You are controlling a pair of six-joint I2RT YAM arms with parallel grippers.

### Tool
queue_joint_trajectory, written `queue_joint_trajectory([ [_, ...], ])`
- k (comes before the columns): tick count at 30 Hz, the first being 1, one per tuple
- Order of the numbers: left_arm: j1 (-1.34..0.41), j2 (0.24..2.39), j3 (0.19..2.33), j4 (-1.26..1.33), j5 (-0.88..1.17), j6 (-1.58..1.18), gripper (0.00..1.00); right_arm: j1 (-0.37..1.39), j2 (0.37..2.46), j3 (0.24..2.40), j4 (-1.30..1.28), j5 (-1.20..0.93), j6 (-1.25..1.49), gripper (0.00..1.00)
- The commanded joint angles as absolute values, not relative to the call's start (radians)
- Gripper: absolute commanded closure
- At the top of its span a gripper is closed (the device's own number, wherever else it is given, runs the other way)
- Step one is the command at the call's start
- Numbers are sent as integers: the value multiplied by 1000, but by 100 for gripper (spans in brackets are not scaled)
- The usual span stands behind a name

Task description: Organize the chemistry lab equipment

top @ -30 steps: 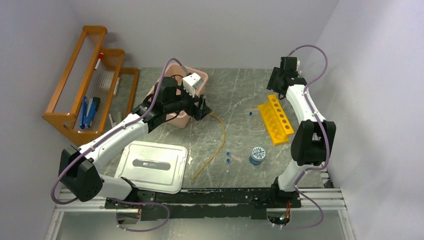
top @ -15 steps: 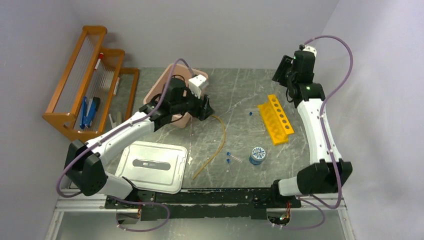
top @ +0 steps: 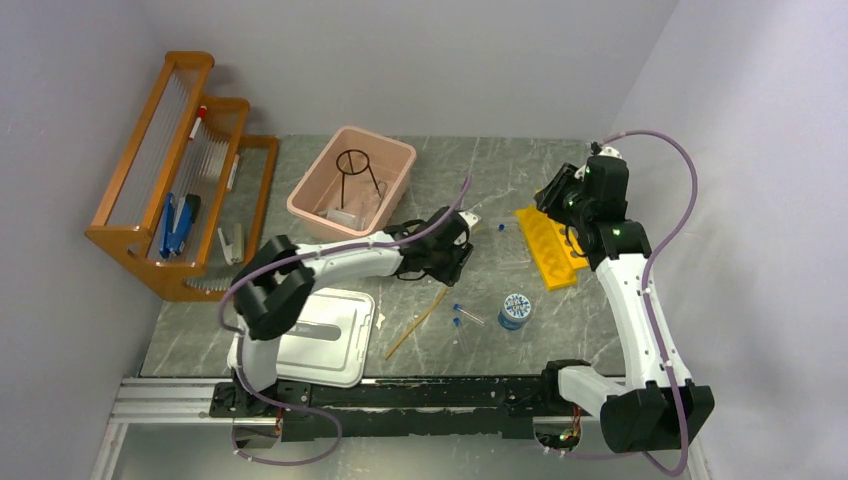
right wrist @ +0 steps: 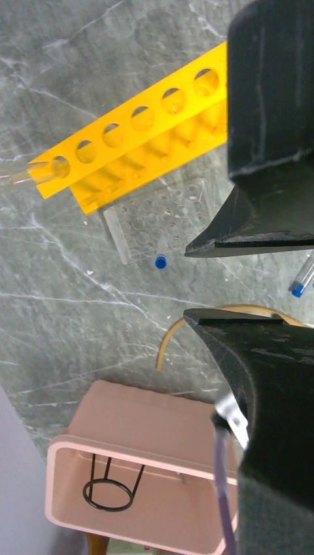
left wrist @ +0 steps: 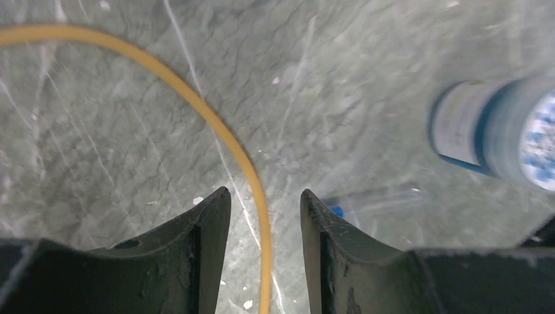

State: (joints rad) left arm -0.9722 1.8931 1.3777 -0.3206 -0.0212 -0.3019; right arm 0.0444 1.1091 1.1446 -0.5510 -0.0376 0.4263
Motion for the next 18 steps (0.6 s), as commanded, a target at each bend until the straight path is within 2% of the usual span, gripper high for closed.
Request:
queue_joint_trajectory([
  [1,-980,1996,1465,-440,-119,-410,53,46,1064,1115,-544,-18,479,63],
  [6,-1000,2059,1516,-486,-124,-414,54,46,1055,1095,-536,-29,487,63],
  [11,-1014,2115,1559,-564,-134,-427,63,46,1038,1074,-534,-32,497,64],
  [18,-1021,2174,1579,-639,-131,-454,70,56,1016,1057,-533,-16,500,65],
])
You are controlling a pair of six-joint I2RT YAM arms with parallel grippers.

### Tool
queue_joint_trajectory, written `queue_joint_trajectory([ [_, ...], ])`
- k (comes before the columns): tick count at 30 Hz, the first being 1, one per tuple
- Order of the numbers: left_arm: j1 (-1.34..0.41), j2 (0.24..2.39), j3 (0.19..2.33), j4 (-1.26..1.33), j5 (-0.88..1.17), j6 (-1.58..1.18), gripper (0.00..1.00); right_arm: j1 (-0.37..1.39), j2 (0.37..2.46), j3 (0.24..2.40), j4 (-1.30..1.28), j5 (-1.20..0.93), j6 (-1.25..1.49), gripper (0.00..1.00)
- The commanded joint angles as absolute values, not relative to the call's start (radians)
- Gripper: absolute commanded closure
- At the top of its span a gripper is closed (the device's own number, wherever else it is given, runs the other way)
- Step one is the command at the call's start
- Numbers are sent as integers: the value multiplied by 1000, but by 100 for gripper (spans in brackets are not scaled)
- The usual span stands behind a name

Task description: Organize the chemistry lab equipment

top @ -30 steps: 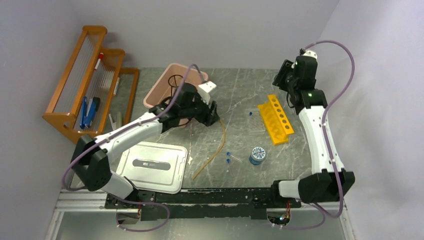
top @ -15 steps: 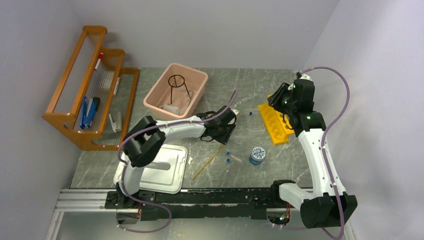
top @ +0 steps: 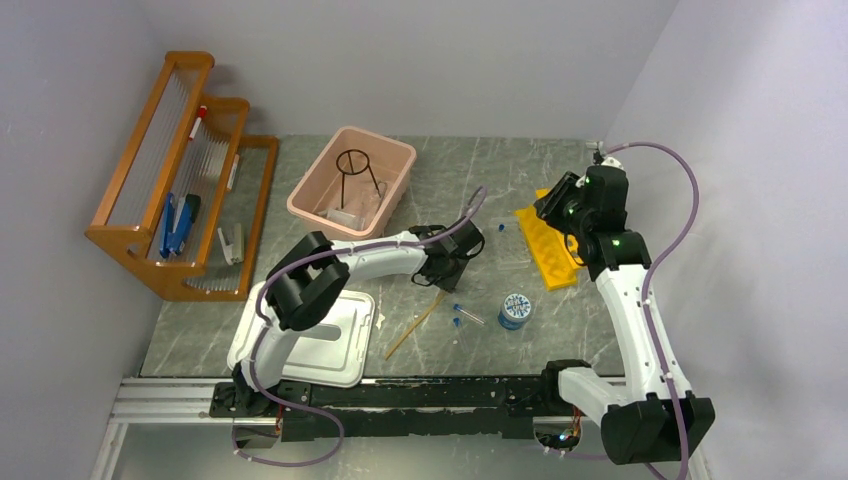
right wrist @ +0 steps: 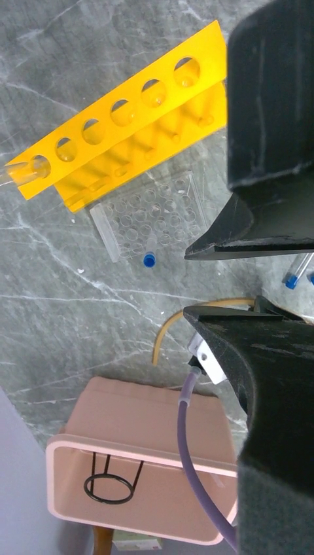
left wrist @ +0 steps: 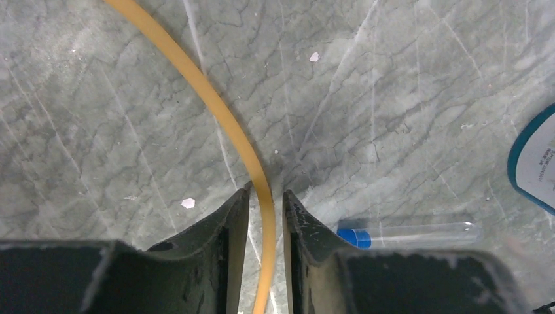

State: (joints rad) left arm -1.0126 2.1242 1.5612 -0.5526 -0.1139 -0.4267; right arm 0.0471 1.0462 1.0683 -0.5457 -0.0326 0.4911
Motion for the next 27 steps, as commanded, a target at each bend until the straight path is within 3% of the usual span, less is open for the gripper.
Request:
queue_joint_trajectory([
  [1,-1021,2184,1582,-647,-136,-457,71,58,1013,1056,-530,-15,501,65],
  [7,-1024,2226,1577,-635,-155,-423,95,85,999,1062,-530,-2,498,66],
  [13,-1023,2106,1550,-570,-220,-362,95,128,997,1099,-543,48,471,66],
  [27,-970,1751,1736,-615,-300,-196,95,149,1007,1188,-532,86,497,67],
])
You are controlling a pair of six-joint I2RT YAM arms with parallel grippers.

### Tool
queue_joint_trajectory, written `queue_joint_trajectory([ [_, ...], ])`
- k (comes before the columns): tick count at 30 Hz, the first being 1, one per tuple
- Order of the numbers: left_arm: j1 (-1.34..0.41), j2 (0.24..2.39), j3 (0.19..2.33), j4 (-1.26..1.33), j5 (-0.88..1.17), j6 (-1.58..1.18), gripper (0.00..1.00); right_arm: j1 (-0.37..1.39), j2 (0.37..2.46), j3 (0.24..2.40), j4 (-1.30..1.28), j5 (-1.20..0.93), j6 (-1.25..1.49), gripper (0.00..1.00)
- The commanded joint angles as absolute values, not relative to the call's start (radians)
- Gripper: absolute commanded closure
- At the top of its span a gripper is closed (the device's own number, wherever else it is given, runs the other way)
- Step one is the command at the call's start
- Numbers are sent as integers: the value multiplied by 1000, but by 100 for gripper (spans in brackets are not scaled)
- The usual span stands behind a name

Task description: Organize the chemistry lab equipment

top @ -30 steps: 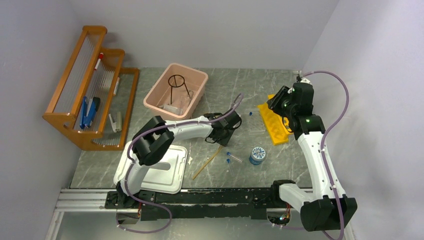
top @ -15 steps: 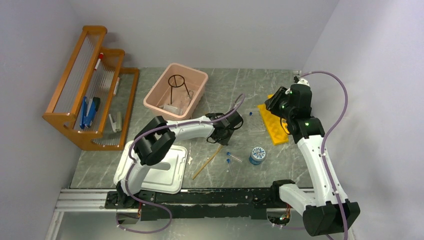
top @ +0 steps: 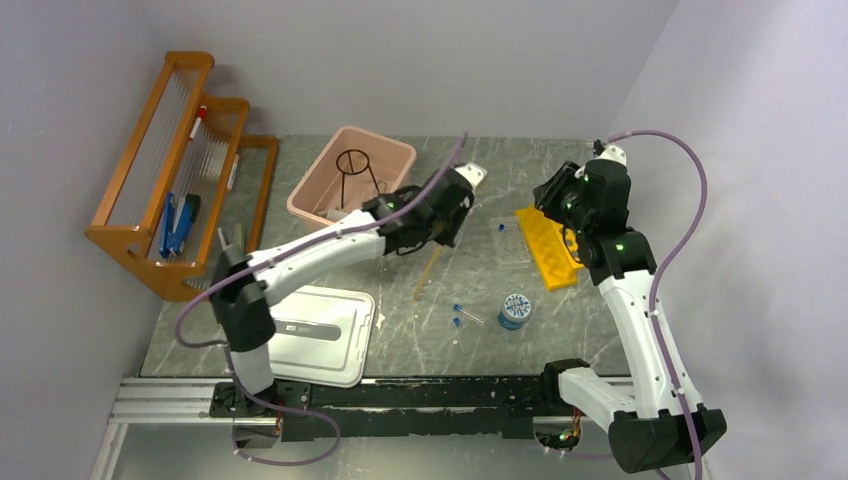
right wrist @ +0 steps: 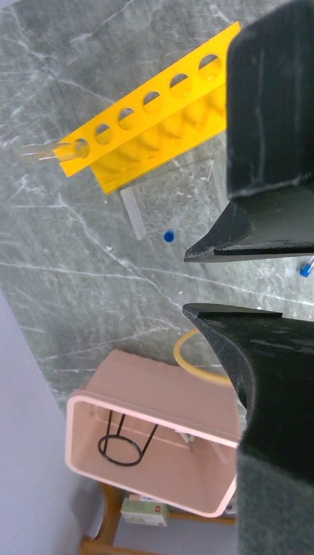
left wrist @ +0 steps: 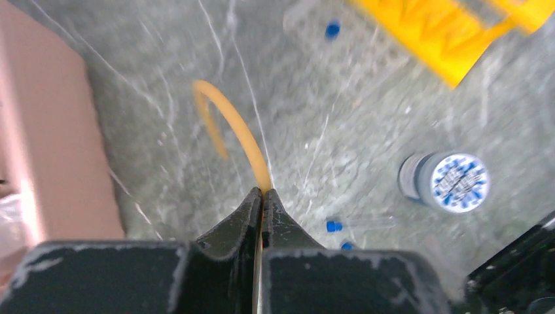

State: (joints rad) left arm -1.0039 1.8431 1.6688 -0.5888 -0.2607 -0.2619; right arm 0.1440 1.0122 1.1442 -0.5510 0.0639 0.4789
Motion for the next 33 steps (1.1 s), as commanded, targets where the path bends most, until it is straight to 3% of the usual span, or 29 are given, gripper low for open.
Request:
queue_joint_trajectory([
  [1,-956,1731,1753,-620,-291,-194,95,149,1010,1191,-530,87,502,68],
  [8,-896,1640,1881,-610,-292,-112,95,148,1055,1227,-511,72,534,70],
  [17,-648,1616,1928,-624,-164,33,95,149,1080,1202,-435,31,572,72],
  [26,-466,1737,1938,-605,31,162,95,148,1096,1211,-424,13,592,74],
  [33,-430,1850,1946,-587,35,191,95,149,1106,1217,-429,26,586,74],
])
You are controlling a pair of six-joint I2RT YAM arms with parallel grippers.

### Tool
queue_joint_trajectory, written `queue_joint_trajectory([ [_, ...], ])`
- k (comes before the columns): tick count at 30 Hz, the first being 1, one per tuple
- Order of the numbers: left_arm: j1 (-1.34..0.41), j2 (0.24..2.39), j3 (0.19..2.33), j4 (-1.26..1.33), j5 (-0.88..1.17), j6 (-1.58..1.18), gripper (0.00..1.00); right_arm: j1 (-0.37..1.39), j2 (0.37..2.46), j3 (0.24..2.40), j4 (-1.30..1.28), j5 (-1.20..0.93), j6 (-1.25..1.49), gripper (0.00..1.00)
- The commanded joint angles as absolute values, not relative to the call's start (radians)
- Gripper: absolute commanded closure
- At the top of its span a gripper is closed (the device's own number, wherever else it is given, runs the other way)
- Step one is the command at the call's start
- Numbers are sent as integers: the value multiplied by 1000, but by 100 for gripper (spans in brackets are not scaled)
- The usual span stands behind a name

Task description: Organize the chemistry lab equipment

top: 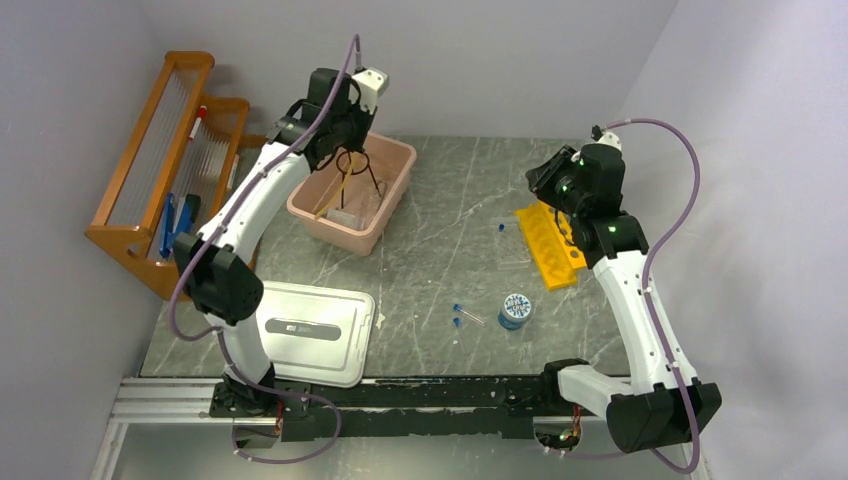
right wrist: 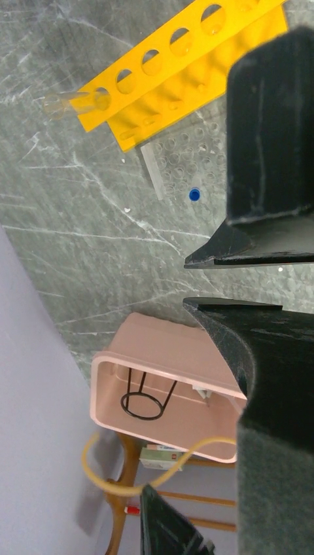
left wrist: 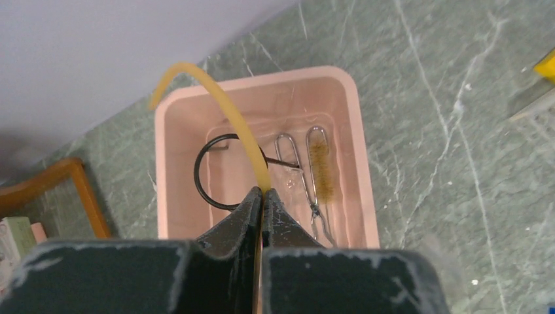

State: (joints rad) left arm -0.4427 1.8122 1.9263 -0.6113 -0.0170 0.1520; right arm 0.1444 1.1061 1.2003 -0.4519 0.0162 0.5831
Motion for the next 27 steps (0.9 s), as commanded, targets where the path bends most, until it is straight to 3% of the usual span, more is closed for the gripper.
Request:
queue_joint_trajectory([
  [1,-430,1862,1938,-583,48,192,95,149,1106,1216,-430,27,586,74],
  [15,-430,1974,1810,-453,95,230,95,149,1095,1182,-438,36,598,74],
  [21,-431,2056,1900,-440,137,292,95,149,1101,1190,-448,31,597,74],
  [27,-431,2014,1768,-346,224,297,95,149,1087,1187,-458,44,593,74],
])
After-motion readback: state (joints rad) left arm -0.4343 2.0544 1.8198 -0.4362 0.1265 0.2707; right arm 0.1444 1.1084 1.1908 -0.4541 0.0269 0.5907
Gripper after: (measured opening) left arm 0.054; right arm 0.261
